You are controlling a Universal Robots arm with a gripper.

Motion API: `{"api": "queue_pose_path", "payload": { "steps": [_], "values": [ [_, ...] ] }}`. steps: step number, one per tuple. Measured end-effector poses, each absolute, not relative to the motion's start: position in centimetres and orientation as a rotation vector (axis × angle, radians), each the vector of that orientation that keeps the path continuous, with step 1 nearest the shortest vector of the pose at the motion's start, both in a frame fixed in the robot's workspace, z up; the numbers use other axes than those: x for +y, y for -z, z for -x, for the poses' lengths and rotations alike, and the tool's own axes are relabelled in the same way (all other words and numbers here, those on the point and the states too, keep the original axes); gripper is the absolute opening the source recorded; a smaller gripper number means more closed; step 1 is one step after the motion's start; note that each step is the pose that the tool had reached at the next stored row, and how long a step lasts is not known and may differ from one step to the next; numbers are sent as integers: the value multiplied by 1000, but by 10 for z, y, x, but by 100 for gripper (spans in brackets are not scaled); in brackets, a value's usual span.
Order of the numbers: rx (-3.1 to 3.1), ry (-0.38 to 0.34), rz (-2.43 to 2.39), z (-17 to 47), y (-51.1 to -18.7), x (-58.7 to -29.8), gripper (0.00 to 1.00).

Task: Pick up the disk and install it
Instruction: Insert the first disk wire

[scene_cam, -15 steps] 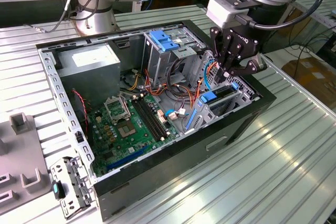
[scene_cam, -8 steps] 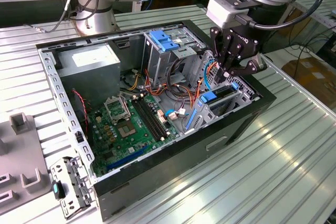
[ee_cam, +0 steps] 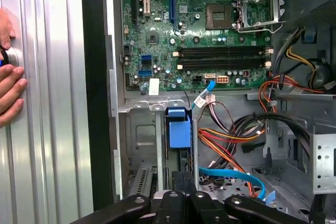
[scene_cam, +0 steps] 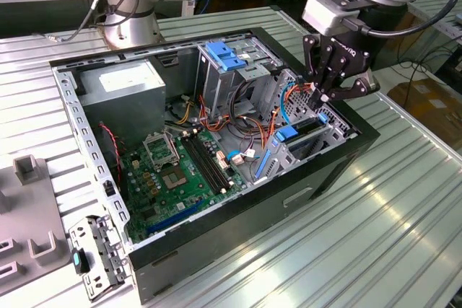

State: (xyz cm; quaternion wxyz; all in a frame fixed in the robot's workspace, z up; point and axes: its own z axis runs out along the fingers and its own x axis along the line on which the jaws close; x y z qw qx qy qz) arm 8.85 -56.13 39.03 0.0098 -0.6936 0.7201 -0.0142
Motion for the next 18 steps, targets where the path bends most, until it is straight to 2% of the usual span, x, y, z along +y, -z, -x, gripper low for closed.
{"api": "queue_pose_path", "payload": {
  "steps": [18],
  "values": [
    [2247,45,2168,-135,-390,-528,11]
  ]
}}
